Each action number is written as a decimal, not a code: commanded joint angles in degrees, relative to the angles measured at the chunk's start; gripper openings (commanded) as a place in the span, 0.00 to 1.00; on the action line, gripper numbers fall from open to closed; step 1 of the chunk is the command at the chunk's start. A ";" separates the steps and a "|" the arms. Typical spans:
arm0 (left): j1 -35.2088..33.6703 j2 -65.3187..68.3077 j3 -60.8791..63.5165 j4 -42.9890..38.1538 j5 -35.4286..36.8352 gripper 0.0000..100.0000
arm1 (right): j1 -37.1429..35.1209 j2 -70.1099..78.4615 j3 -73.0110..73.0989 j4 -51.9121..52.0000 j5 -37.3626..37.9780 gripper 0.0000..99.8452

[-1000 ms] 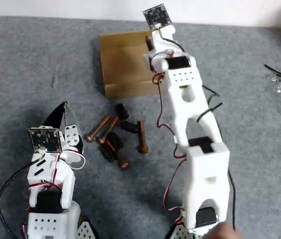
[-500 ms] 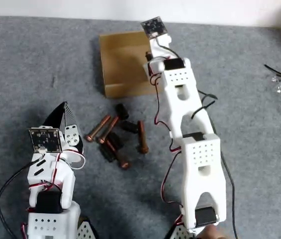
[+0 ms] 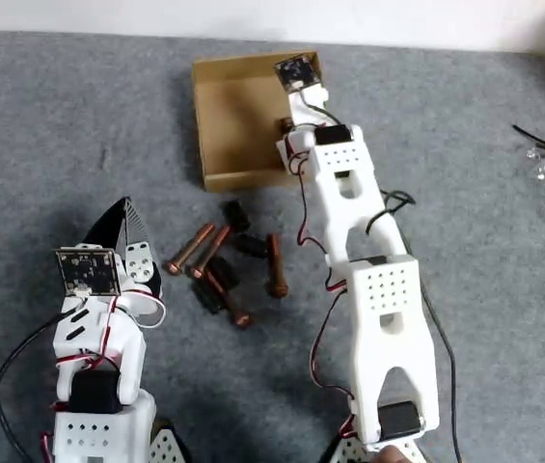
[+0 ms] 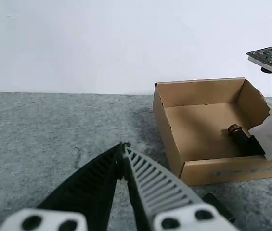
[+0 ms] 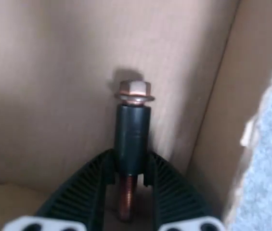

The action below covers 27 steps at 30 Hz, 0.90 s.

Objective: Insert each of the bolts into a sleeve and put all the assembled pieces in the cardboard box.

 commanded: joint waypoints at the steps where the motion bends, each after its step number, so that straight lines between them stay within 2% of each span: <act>1: -0.31 0.13 1.27 -1.05 -0.53 0.01 | 0.66 -0.31 -1.36 0.57 0.35 0.01; 9: 1.10 0.13 1.27 -1.05 -0.62 0.01 | 0.66 -0.31 -1.36 0.57 0.35 0.02; 15: 1.10 0.13 1.27 -1.05 -0.62 0.01 | 0.75 -0.31 -1.36 0.57 0.35 0.21; 17: 1.10 0.13 1.27 -1.05 -0.62 0.01 | 0.75 -0.31 -1.36 0.57 0.35 0.25; 27: 1.10 0.13 1.27 -1.05 -0.62 0.01 | 0.57 -0.31 -6.55 0.66 0.35 0.25</act>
